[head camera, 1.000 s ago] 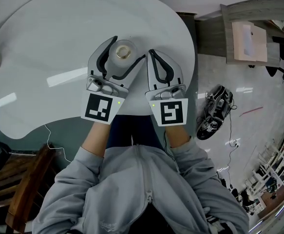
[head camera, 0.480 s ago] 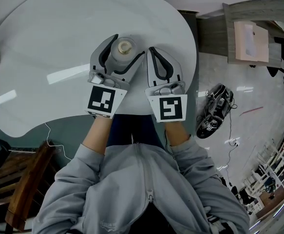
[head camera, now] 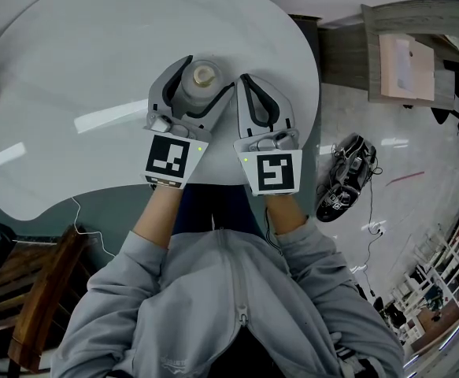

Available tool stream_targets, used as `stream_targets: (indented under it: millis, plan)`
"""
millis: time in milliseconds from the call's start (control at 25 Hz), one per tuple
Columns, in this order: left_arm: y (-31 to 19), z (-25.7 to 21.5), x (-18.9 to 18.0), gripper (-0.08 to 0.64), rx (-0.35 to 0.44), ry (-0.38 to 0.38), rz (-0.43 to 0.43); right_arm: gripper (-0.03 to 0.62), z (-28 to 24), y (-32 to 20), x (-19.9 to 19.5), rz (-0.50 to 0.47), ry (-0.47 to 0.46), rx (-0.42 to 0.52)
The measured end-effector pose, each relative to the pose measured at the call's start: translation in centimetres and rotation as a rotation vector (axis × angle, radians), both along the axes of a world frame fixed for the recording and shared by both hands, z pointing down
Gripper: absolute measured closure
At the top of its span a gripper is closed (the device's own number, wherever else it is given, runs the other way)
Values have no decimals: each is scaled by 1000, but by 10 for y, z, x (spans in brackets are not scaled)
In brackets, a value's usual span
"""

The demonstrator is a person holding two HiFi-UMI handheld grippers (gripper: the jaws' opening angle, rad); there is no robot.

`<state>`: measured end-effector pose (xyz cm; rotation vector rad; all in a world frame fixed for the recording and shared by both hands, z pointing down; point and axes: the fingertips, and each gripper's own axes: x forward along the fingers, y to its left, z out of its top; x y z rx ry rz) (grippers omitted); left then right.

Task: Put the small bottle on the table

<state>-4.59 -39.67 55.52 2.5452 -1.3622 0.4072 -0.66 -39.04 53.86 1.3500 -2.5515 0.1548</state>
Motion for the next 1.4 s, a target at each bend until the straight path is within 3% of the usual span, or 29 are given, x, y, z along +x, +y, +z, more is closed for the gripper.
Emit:
stream_targets:
  millis: [560,920,1280,1400]
  plan:
    - [13,12,1,224,-21,-105,26,566,4,4,-1,-1,11,-9]
    - [14,16,3,201,-40,-127,58,566,-7,14,-5,-4,15,1]
    - [39,-1,-16,178,-45,-75,24,566,-31,31,-1,-4,43,10]
    - [51,-25,-26,178,-6,-45,11,566,-48,37,-4,-4,44,26]
